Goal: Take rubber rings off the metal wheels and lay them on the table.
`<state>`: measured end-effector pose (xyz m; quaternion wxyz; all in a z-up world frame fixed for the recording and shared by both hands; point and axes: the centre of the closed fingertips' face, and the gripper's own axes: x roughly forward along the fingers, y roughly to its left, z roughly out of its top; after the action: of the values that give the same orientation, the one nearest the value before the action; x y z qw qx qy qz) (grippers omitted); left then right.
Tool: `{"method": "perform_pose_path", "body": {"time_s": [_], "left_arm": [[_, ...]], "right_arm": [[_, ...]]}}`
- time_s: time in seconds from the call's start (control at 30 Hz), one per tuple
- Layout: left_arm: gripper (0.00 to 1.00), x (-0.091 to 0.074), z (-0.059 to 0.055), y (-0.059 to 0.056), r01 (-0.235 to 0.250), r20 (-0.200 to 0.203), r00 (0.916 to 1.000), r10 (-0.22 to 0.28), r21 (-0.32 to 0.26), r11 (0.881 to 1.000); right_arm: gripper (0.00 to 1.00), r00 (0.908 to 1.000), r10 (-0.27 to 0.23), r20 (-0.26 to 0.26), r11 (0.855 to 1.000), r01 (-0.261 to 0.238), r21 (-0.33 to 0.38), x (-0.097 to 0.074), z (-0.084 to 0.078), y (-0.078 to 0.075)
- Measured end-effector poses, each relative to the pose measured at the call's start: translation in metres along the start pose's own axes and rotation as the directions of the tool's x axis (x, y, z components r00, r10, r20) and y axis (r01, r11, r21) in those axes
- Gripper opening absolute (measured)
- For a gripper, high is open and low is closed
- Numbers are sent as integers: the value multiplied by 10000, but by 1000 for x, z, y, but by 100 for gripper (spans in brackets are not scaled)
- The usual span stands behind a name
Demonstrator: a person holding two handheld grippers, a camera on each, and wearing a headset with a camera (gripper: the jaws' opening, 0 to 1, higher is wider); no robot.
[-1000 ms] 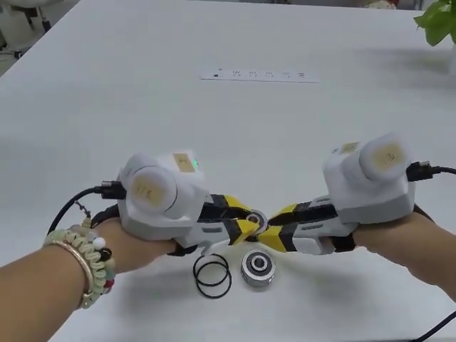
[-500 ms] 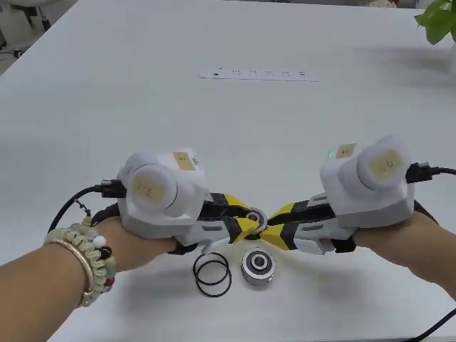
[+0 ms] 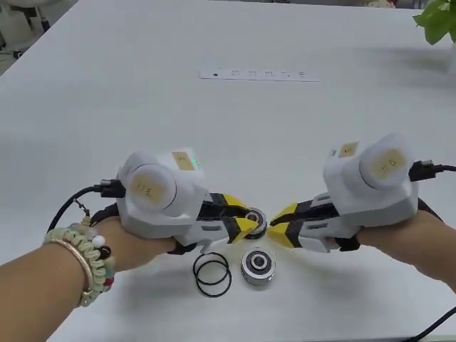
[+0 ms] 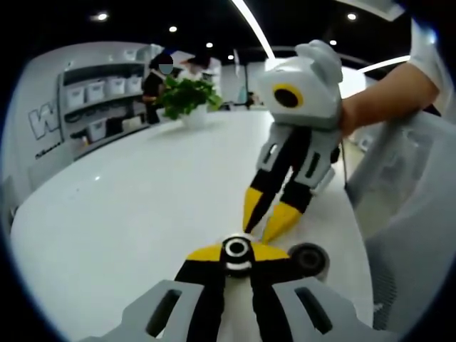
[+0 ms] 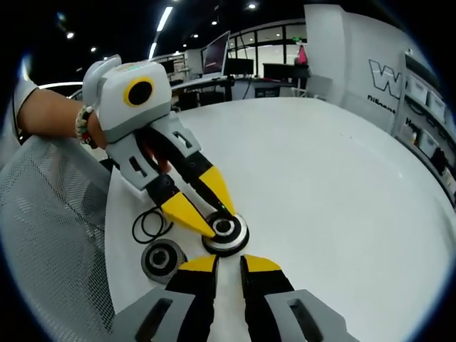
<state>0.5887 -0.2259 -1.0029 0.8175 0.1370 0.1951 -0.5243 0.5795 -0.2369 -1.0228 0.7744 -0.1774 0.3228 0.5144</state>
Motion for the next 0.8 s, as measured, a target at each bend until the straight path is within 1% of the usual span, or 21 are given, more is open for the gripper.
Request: {"method": "perform_pose_path", "body": {"time_s": [0.07, 0.1, 0.17, 0.23, 0.3, 0.33, 0.37, 0.47, 0.57, 0.6, 0.63, 0.67, 0.7, 0.77, 0.8], "left_arm": [[13, 0, 0, 0, 1, 0, 10000, -1, 0, 10000], [13, 0, 0, 0, 6, 3, 10000, -6, 1, 10000], [13, 0, 0, 0, 13, 7, 10000, -13, 1, 10000], [13, 0, 0, 1, 15, 15, 10000, -15, 0, 10000], [13, 1, 0, 1, 16, 17, 10000, -16, -2, 10000], [13, 1, 0, 1, 17, 18, 10000, -17, -1, 10000], [13, 1, 0, 1, 18, 19, 10000, -18, -1, 10000], [13, 1, 0, 1, 18, 28, 10000, -18, -9, 10000], [13, 1, 0, 1, 14, 24, 10000, -14, -11, 10000], [13, 1, 0, 1, 11, 24, 10000, -11, -12, 10000], [13, 0, 0, 1, -6, 20, 10000, 6, -4, 10000], [13, 0, 0, 1, -6, 17, 10000, 6, -17, 10000], [13, 0, 0, 1, -3, 19, 10000, 3, -17, 10000], [13, 0, 0, 1, -14, 11, 10000, 14, -24, 10000], [13, 0, 0, 1, -31, 2, 10000, 31, -33, 10000]], "right_arm": [[19, 9998, 174, 112, 9997, -176, 147, 2, 1, 4], [20, 9998, 138, 174, 9999, -140, 97, 4, 2, 4], [28, 9996, 62, 269, 10000, -64, 62, 7, 3, 4], [29, 9991, -97, 419, 9999, 94, 71, 8, 7, 1], [27, 9984, -17, 571, 9993, -4, 370, 9, 10, 2], [25, 9982, -43, 603, 9995, 23, 325, 9, 10, 1], [24, 9979, 44, 643, 9996, -62, 275, 8, 11, 2], [22, 9981, 42, 608, 9997, -56, 239, 7, 10, 2], [19, 9988, 131, 467, 9999, -135, 90, 5, 8, 3], [15, 9997, 140, 215, 9999, -140, 0, 4, 4, 3], [11, 9994, 101, 340, 9997, -94, -207, 3, 5, 2], [6, 9997, 55, 245, 9999, -57, 97, 4, 3, 2], [4, 9996, 23, 277, 10000, -25, 65, 4, 3, 0], [4, 9997, -4, 260, 10000, 4, -28, 4, 3, 1], [4, 9998, -84, 184, 9995, 90, -296, 4, 3, 1]]}}
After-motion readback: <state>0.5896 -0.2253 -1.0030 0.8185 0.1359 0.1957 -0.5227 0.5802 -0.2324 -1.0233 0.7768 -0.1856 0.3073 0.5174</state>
